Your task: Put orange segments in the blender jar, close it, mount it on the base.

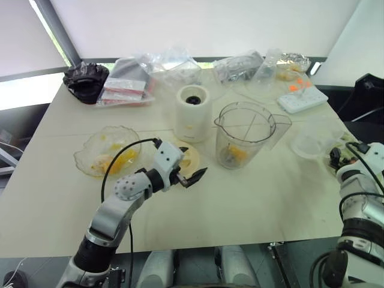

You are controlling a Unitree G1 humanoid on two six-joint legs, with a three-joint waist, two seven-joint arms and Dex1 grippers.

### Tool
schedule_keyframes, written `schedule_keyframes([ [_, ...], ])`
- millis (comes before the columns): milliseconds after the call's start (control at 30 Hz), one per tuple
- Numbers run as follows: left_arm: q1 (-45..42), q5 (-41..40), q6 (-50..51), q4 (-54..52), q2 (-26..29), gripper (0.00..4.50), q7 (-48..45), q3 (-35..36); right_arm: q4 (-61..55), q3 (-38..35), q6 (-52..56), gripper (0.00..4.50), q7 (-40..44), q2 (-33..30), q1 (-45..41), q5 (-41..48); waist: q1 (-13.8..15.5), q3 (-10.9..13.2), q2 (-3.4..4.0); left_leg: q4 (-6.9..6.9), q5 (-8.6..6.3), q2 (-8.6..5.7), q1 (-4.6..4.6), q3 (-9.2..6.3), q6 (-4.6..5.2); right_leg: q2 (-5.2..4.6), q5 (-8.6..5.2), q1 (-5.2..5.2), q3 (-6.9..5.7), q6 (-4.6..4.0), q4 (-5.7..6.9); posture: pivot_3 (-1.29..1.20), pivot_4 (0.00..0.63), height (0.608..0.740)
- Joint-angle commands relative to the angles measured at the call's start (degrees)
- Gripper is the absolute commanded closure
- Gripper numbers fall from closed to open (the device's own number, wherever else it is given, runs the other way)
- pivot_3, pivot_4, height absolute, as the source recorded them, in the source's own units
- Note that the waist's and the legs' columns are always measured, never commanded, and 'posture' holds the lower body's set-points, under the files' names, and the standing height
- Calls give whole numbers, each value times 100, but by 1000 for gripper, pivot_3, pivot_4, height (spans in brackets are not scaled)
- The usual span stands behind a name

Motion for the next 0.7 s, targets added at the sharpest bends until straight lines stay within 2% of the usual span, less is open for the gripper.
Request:
schedule_keyframes([
  [33,-124,-26,-96,-39,23,0,-56,81,-985,-6,485,555,189,-83,371,222,0,0,0,0,0,0,0,-1,0,0,0,0,0,0,0,0,150,740],
  [267,-302,-73,-71,146,196,0,-265,202,-2965,-97,2118,555,1179,-616,1526,1131,9,-1,1,1,0,3,0,-13,0,-1,-10,1,0,-16,-1,0,150,740],
  [400,-545,-203,32,258,700,0,-792,319,-3936,-75,2687,555,2190,-1251,2096,1742,-3,0,-1,3,0,5,0,-17,0,2,-12,1,-2,-17,-1,0,150,740],
  [533,-925,-368,107,480,1353,0,-1523,409,-4458,-12,2895,555,2685,-1582,2128,2138,0,-1,-4,3,-1,7,2,-16,1,6,-13,3,-5,-16,-3,0,150,740],
  [700,-1355,-463,62,911,2002,0,-2327,435,-4790,154,2993,555,2781,-1625,1872,2343,13,2,-9,5,0,7,-4,-15,0,2,-13,3,-6,-17,-11,0,150,740],
])
